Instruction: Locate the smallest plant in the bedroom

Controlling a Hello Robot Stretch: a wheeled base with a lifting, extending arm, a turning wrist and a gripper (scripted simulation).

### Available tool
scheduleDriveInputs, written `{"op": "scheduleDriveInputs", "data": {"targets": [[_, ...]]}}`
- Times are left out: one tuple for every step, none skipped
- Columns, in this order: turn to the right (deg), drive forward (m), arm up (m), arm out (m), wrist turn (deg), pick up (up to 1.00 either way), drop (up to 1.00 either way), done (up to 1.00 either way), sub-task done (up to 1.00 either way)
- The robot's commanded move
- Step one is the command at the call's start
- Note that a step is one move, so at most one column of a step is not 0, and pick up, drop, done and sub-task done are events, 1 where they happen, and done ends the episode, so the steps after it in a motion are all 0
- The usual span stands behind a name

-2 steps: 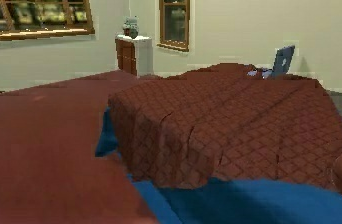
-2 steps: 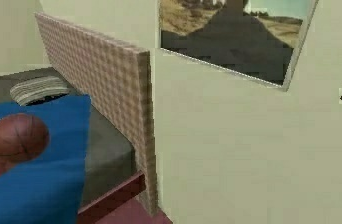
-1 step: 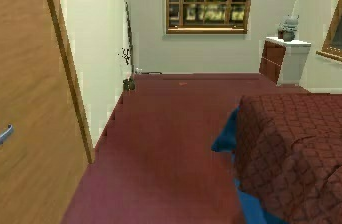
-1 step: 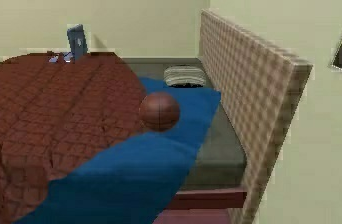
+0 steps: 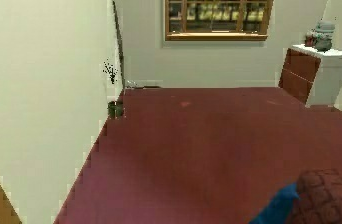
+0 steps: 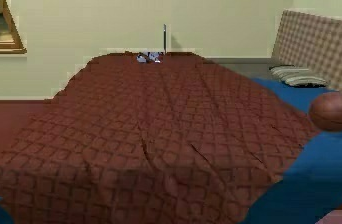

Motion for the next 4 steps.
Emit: {"op": "scheduleDriveInputs", "data": {"targets": [[0.0, 1.0, 0.0, 0.0, 0.0, 0.0, 0.0, 0.0, 0.0], [-3.0, 0.0, 0.0, 0.0, 0.0, 0.0, 0.0, 0.0, 0.0], [0.0, 0.85, 0.0, 0.0, 0.0, 0.0, 0.0, 0.0, 0.0], [45.0, 0.0, 0.0, 0.0, 0.0, 0.0, 0.0, 0.0, 0.0]]}}
